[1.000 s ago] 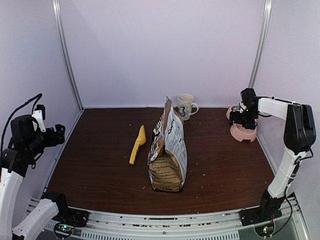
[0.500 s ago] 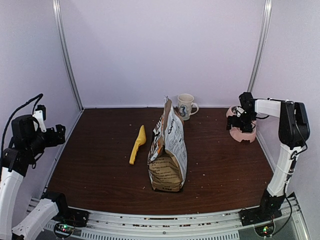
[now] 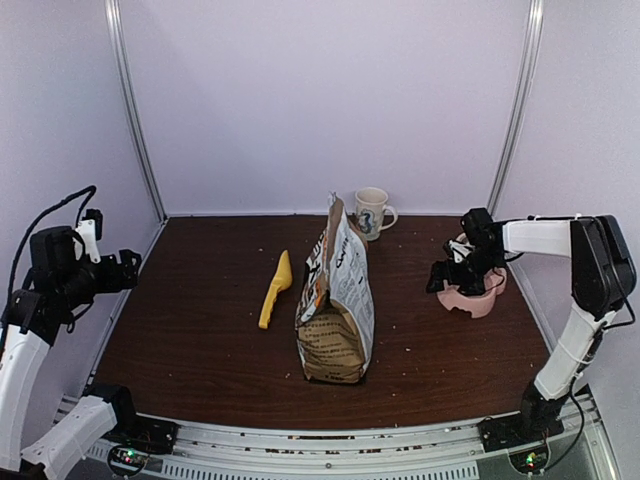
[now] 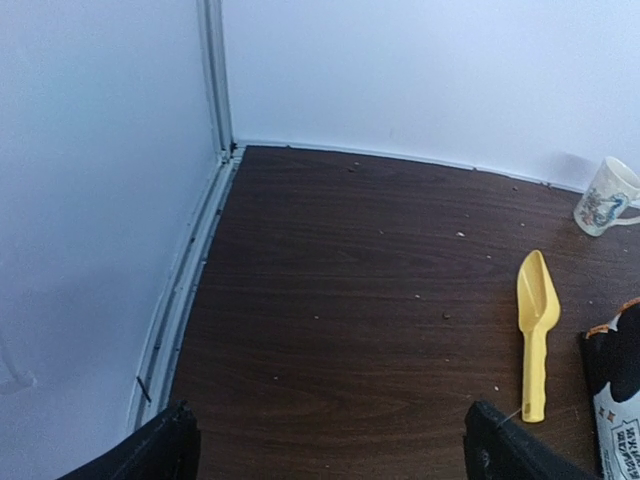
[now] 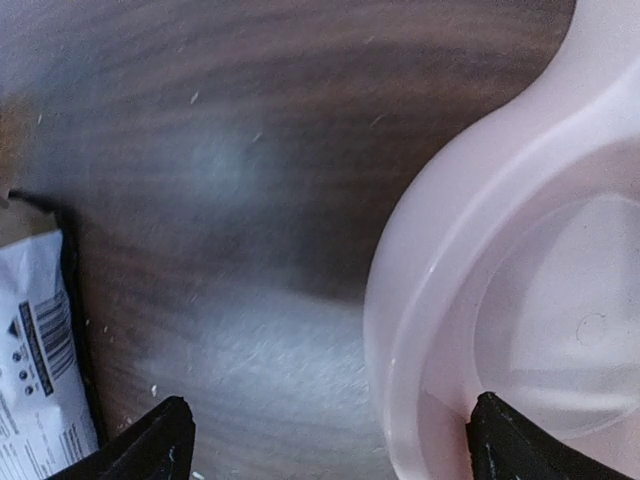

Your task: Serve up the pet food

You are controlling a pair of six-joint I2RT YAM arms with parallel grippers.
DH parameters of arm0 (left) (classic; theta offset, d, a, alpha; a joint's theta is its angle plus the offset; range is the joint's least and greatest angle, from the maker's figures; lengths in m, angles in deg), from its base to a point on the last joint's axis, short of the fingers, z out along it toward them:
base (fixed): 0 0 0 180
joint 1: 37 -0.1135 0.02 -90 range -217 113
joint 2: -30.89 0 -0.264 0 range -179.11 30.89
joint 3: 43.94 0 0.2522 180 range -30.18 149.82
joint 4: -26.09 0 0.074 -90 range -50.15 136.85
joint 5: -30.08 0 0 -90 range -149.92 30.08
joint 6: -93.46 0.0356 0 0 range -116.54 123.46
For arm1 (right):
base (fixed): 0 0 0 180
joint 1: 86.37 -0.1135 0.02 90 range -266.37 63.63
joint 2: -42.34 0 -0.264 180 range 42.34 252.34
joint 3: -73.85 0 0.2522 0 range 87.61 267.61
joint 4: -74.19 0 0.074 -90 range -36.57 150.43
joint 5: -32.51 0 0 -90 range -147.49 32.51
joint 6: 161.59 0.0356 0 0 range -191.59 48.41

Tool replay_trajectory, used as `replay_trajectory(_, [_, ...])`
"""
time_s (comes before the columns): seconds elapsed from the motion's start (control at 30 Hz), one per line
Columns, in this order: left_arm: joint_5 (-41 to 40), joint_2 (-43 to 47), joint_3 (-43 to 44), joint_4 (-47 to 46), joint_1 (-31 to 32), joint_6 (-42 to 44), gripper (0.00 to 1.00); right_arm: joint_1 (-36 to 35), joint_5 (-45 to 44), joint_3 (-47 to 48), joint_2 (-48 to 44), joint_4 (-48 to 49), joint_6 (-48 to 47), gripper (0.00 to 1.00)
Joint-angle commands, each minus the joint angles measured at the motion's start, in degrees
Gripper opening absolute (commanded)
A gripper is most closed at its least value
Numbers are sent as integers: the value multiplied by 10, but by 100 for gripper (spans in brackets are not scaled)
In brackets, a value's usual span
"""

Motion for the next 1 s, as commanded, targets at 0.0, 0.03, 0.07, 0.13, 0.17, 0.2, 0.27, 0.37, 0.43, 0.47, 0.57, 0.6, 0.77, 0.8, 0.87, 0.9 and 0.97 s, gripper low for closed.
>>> replay_trajectory(0.0, [55, -17, 16, -32, 40, -21, 94, -51, 30, -56, -65, 26, 51, 96])
replay_trajectory(0.03, [50, -21, 23, -32, 60, -29, 94, -61, 30, -63, -76, 30, 57, 96])
replay_trajectory(0.07, [43, -26, 30, -32, 91, -39, 94, -71, 25, -67, -86, 28, 63, 96])
replay_trajectory(0.13, [25, -41, 49, -32, 139, -63, 93, -92, -2, -62, -110, 12, 74, 95])
replay_trajectory(0.17, [15, -49, 59, -32, 165, -78, 93, -105, -21, -54, -125, 0, 80, 95])
replay_trajectory(0.2, [3, -58, 70, -34, 191, -93, 92, -117, -35, -46, -145, -9, 88, 95])
replay_trajectory(0.27, [-16, -75, 90, -43, 248, -125, 91, -140, -57, -28, -184, -18, 124, 94])
replay_trajectory(0.37, [-38, -100, 110, -88, 329, -174, 90, -180, -83, 14, -238, -26, 185, 92])
replay_trajectory(0.43, [-50, -121, 115, -130, 376, -203, 90, -223, -124, 47, -256, -35, 218, 92])
replay_trajectory(0.47, [-56, -131, 120, -148, 398, -212, 90, -244, -151, 64, -261, -40, 236, 92])
replay_trajectory(0.57, [-71, -172, 137, -173, 443, -224, 90, -318, -237, 127, -257, -50, 289, 92])
replay_trajectory(0.6, [-73, -182, 142, -174, 452, -224, 90, -339, -267, 150, -250, -54, 300, 92])
replay_trajectory(0.77, [-71, -201, 142, -173, 465, -226, 91, -420, -379, 289, -164, -108, 315, 88])
replay_trajectory(0.8, [-73, -199, 139, -171, 465, -227, 91, -431, -390, 320, -140, -123, 314, 87])
replay_trajectory(0.87, [-81, -192, 133, -167, 466, -230, 91, -451, -405, 379, -95, -157, 307, 86])
replay_trajectory(0.9, [-87, -188, 130, -162, 465, -231, 91, -462, -410, 403, -75, -166, 300, 86])
replay_trajectory(0.97, [-100, -178, 124, -153, 465, -234, 93, -478, -415, 447, -38, -177, 294, 87])
